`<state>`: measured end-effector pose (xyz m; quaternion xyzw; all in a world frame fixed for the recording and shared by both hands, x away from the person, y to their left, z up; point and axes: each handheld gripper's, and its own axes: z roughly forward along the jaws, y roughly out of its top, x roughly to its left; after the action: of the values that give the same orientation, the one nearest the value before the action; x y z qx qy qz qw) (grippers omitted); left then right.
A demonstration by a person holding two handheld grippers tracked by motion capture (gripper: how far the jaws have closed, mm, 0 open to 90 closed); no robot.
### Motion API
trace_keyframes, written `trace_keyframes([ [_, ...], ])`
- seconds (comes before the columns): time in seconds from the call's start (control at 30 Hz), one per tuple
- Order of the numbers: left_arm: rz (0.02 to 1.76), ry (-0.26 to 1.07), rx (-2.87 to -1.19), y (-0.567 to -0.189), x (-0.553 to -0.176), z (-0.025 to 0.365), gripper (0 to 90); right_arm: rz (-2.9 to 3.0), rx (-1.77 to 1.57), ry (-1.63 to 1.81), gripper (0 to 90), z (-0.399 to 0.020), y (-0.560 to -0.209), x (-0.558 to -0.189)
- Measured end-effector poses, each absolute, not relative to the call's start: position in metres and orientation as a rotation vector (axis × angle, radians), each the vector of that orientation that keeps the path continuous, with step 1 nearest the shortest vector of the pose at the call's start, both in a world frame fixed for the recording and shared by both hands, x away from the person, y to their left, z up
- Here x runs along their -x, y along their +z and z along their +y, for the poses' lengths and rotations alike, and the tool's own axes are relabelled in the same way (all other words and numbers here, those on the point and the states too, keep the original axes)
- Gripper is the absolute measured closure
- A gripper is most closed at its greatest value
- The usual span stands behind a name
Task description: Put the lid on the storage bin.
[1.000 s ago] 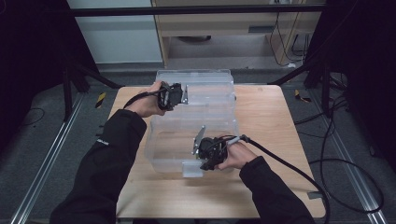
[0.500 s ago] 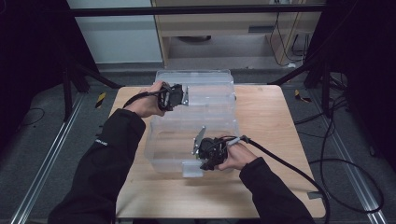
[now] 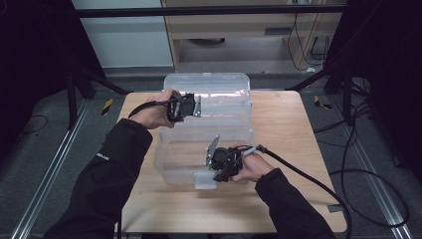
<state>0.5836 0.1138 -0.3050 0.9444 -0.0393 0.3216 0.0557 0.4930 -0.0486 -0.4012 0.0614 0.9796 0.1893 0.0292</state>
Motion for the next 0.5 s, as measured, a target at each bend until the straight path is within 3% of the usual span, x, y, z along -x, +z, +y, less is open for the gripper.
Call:
trace_keyframes([
  [0.5, -0.128, 0.984, -2.839, -0.303, -0.557, 0.120, 80.1, 3.022, -0.188, 0.592, 69.0, -0.050, -0.401, -0.493],
])
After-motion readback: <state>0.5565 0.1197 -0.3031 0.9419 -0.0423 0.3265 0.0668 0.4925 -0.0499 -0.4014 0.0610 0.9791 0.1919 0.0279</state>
